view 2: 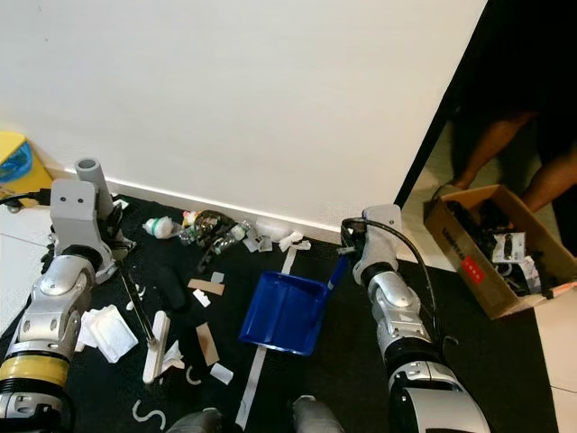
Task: Sweep floor
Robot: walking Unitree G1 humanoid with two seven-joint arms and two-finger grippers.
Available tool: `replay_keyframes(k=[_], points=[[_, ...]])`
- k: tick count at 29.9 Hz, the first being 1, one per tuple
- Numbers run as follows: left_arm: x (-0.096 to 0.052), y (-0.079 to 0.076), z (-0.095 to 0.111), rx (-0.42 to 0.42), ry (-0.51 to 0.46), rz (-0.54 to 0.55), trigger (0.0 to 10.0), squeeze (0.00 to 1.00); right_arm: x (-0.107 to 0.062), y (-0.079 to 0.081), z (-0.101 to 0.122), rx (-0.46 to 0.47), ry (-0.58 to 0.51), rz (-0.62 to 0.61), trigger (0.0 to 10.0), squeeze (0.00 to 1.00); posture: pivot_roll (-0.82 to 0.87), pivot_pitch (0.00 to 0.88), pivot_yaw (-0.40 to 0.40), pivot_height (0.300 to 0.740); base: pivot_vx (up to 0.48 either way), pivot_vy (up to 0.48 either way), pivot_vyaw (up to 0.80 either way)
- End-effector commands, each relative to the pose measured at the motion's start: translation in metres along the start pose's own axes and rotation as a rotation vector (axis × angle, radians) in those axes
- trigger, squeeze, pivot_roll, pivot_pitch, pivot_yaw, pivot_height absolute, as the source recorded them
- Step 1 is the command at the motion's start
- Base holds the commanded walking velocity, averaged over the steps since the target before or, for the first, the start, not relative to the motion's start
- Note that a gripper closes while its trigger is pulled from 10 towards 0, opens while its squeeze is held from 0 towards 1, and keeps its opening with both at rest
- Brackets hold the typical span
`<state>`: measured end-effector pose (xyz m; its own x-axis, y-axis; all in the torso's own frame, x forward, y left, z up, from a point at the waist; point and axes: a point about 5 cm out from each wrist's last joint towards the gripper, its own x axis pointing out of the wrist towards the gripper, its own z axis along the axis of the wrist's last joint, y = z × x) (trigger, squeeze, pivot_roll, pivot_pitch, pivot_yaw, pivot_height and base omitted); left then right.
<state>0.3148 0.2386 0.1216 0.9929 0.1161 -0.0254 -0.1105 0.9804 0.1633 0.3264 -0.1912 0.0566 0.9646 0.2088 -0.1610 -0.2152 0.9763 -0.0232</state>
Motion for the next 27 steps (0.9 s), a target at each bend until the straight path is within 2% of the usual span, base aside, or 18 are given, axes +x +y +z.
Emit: replay_keyframes(k=[1, 10, 22, 27], points=[[0.000, 0.008, 0.002, 0.001, -0.037, 0.033, 10.0, 0.00, 0.002, -0.001, 0.003, -0.001, -0.003, 0.005, 10.0, 0.00, 0.07, 0.061, -0.008, 0.740, 0.000, 0.000, 0.00], [0.002, 0.010, 0.003, 0.009, -0.042, 0.033, 10.0, 0.00, 0.002, 0.002, 0.001, -0.049, 0.006, 0.024, 10.0, 0.00, 0.06, 0.071, -0.010, 0.740, 0.000, 0.000, 0.00], [-0.003, 0.006, -0.005, 0.000, -0.015, 0.027, 10.0, 0.00, 0.005, 0.005, 0.002, -0.001, -0.012, 0.002, 10.0, 0.00, 0.06, 0.080, -0.017, 0.740, 0.000, 0.000, 0.00], [-0.003, -0.001, -0.007, -0.034, 0.002, 0.005, 10.0, 0.00, 0.005, 0.007, 0.001, 0.028, -0.011, -0.006, 10.0, 0.00, 0.06, 0.081, -0.022, 0.740, 0.000, 0.000, 0.00]])
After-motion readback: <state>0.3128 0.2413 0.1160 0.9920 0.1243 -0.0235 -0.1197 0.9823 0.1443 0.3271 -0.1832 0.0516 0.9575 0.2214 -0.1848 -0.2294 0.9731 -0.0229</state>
